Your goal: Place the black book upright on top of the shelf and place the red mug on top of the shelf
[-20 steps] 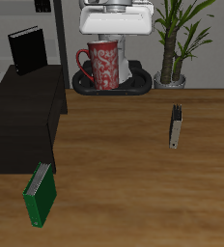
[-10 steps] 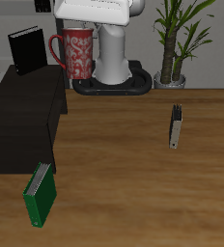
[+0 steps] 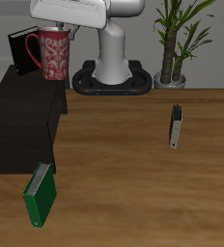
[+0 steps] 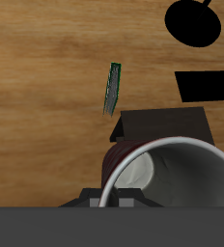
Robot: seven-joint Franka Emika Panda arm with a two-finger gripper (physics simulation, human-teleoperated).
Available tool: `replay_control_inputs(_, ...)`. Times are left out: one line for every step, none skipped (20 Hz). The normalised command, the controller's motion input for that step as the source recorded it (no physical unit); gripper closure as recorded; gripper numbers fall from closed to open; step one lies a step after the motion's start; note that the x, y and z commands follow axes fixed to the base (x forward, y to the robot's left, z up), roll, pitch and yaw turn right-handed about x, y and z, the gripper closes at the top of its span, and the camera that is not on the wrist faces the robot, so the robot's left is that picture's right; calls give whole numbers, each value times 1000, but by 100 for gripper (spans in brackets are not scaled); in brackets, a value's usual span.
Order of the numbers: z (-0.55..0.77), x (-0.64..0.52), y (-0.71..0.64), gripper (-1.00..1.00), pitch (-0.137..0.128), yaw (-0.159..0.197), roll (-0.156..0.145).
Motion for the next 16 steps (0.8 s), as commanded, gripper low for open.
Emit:
replay_control_inputs(10,145,-452,100,27,-30,-15)
replay_control_inputs(8,10,-454,100,52,-80,-30)
replay_control_inputs(13,70,-338,100,-16,-24,-9)
replay_control_inputs(-97,214,-312,100,58,59,55)
replay_control_inputs(-9,80,-390,100,1,5,-68)
replay_control_inputs(-56,107,-299,100,24,-35,43)
replay_control_inputs(-122,37,-353,100,70,-93,-12)
replay_control_inputs(-7,107,-374,100,-52,89,-141)
replay_control_inputs(-155,190,-218,100,52,8,43)
replay_control_inputs(-114,124,-284,100,58,-73,-9)
replay_control_inputs(-24,-129,63,100,0,-7,-10)
replay_control_inputs(-328,570,-739,100,23,-43,-72)
replay_control_inputs(-245,125,-119,100,3,20,23)
replay_control_inputs(-267,280,-407,100,59,-37,-107)
replay_control_inputs(-273,160,-119,100,19,4,-20)
replay_control_inputs(-355,184,-214,100,66,-22,0)
